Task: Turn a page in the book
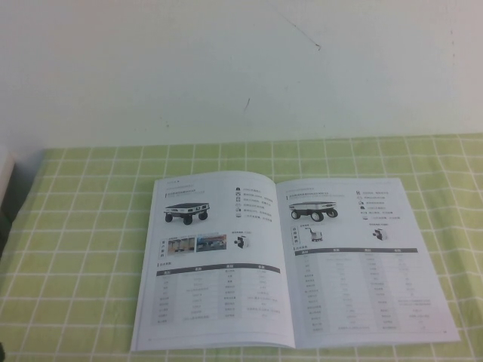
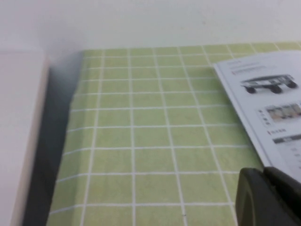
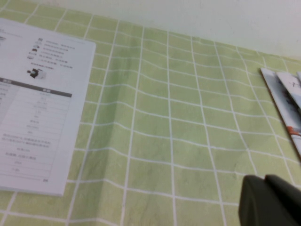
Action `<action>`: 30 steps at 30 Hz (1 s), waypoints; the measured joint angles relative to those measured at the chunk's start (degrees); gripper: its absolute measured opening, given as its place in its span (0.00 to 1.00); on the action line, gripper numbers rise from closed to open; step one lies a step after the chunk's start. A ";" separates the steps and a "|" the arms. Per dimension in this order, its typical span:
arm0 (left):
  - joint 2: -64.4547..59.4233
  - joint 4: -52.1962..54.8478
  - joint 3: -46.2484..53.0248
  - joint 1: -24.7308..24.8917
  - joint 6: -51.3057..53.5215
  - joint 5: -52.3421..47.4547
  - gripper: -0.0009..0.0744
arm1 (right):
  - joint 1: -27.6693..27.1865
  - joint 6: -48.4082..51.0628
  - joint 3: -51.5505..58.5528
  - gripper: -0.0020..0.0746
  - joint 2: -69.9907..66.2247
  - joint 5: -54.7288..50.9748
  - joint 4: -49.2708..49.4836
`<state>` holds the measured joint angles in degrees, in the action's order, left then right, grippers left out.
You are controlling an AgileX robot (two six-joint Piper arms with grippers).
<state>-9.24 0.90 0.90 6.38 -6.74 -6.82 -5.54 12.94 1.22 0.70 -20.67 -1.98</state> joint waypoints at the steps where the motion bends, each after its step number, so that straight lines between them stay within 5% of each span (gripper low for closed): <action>1: 1.90 -0.90 0.27 -1.97 -0.12 -1.27 0.01 | 0.00 0.00 0.00 0.04 0.00 0.00 0.00; 10: 9.68 -6.00 0.39 -12.14 0.12 -10.64 0.01 | 0.00 0.00 0.00 0.04 0.00 0.00 0.00; 30: 9.76 -6.61 0.39 -12.40 0.98 -10.64 0.01 | 0.00 -0.03 0.00 0.04 0.00 0.00 0.00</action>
<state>0.52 -5.70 1.29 -6.02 -5.75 -17.47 -5.54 12.90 1.22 0.70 -20.67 -1.98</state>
